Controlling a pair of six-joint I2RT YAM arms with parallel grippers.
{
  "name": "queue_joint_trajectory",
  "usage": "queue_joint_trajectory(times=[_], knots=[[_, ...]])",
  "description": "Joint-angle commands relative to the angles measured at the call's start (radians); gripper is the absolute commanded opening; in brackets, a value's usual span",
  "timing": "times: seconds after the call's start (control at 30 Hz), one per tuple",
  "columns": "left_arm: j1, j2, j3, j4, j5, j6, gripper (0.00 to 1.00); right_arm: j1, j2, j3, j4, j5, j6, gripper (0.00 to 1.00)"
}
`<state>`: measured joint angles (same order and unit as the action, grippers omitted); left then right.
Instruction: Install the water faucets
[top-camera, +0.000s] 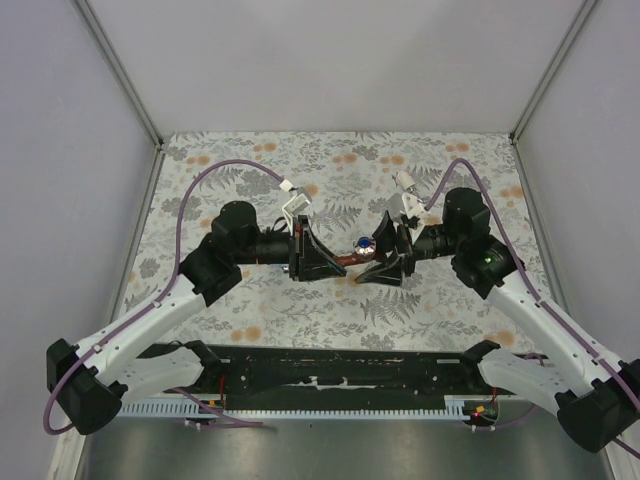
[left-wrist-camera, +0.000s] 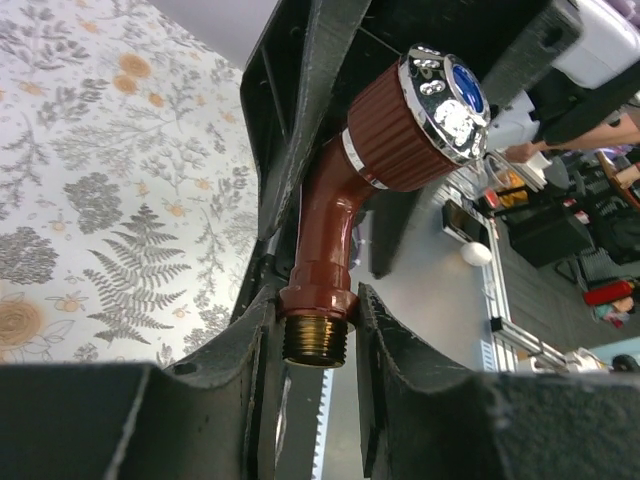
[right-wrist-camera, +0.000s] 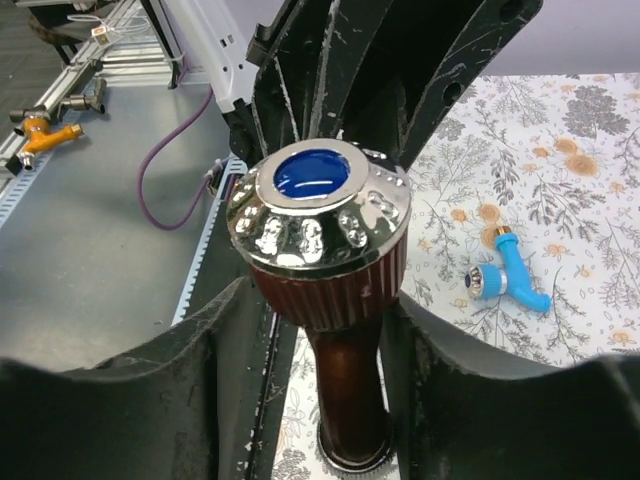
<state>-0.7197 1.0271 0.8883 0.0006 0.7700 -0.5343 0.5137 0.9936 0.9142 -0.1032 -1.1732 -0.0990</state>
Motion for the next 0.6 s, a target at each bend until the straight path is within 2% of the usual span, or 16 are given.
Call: queue_joint_trajectory(times=[0.0,0.07,0.1,0.13,0.2,0.27,0.37,0.47,0.57], knots=[[0.002,-0.009,0.046,0.032,0.019,-0.036,0.02,0.019,0.013,0.048,0.043,0.015,-0.008,0.48],[0.002,-0.018,0.040,0.029,0.008,-0.024,0.02,0.019,0.013,0.038,0.053,0.033,0.005,0.26],[0.002,-0.030,0.034,0.022,-0.004,-0.004,0.03,0.017,0.010,0.034,0.063,0.046,0.021,0.11],[0.002,-0.044,0.023,0.024,-0.018,0.011,0.06,0.019,0.008,0.029,0.074,0.052,0.034,0.00],[0.000,-0.083,-0.005,0.030,-0.064,0.060,0.19,0.019,0.011,0.028,0.085,0.056,0.064,0.00],[0.002,-0.130,-0.044,0.055,-0.104,0.126,0.36,0.019,0.010,0.022,0.095,0.056,0.097,0.00],[0.002,-0.211,-0.118,0.117,-0.156,0.203,0.60,0.019,0.005,-0.012,0.213,0.061,0.209,0.00],[0.002,-0.257,-0.175,0.170,-0.181,0.256,0.71,0.019,0.005,-0.032,0.290,0.047,0.304,0.00],[0.002,-0.272,-0.196,0.217,-0.153,0.272,0.72,0.020,-0.001,-0.041,0.297,0.052,0.320,0.00]])
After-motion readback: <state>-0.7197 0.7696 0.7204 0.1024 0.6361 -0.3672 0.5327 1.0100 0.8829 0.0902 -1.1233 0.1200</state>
